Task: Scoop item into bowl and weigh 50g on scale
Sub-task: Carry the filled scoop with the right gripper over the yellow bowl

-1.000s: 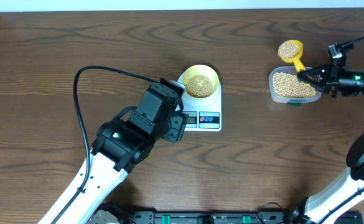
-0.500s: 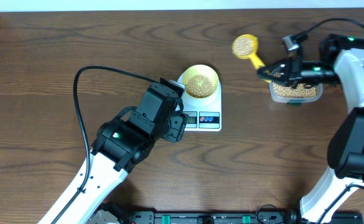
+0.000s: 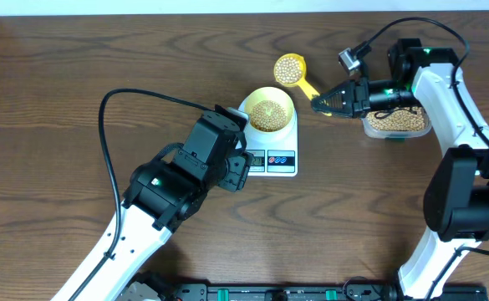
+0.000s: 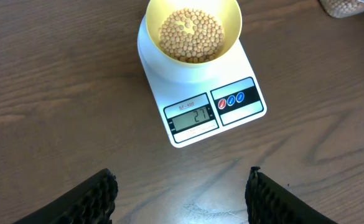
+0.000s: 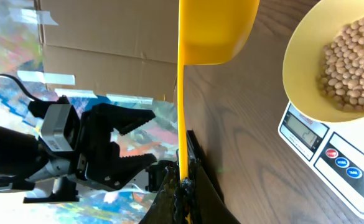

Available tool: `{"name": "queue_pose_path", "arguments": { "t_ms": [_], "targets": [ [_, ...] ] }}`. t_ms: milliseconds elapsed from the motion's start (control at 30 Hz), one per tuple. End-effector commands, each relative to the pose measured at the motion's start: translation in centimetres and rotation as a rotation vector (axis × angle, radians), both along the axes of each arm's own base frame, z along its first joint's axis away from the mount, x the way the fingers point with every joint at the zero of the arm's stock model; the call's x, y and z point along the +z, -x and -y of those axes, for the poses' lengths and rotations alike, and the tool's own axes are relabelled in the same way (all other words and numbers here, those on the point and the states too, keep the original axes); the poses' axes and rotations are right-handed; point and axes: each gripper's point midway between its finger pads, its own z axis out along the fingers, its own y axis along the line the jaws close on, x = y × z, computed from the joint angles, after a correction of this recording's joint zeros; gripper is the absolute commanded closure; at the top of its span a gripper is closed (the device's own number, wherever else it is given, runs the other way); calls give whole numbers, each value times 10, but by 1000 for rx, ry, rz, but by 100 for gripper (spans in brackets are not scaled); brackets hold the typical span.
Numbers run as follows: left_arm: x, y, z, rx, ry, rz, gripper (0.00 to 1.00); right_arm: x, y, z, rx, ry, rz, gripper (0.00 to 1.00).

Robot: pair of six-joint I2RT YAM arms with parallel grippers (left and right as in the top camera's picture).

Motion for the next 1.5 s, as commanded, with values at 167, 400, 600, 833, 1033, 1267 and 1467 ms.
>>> {"name": "queue_pose_path", "arguments": {
  "t_ms": [167, 400, 600, 833, 1033, 1267, 1467],
  "targets": [
    [13, -4, -1, 14, 15, 29, 31, -18, 9, -18, 51, 85, -45, 99],
    [13, -4, -1, 14, 15, 29, 31, -35, 15, -25, 87, 191, -41, 99],
    [13, -4, -1, 14, 15, 29, 31, -50, 21, -28, 122, 297, -19, 99],
    [13, -4, -1, 14, 15, 29, 31, -56, 24, -35, 155, 376, 15, 99],
    [13, -4, -1, 14, 15, 29, 31, -59, 17, -32, 153, 483, 50, 99],
    [12, -4, -1, 14, 15, 29, 31, -58, 7, -30, 148, 605, 116, 99],
    [13, -4, -1, 14, 15, 29, 31, -60, 7, -28, 165, 707, 157, 99]
  ]
}}
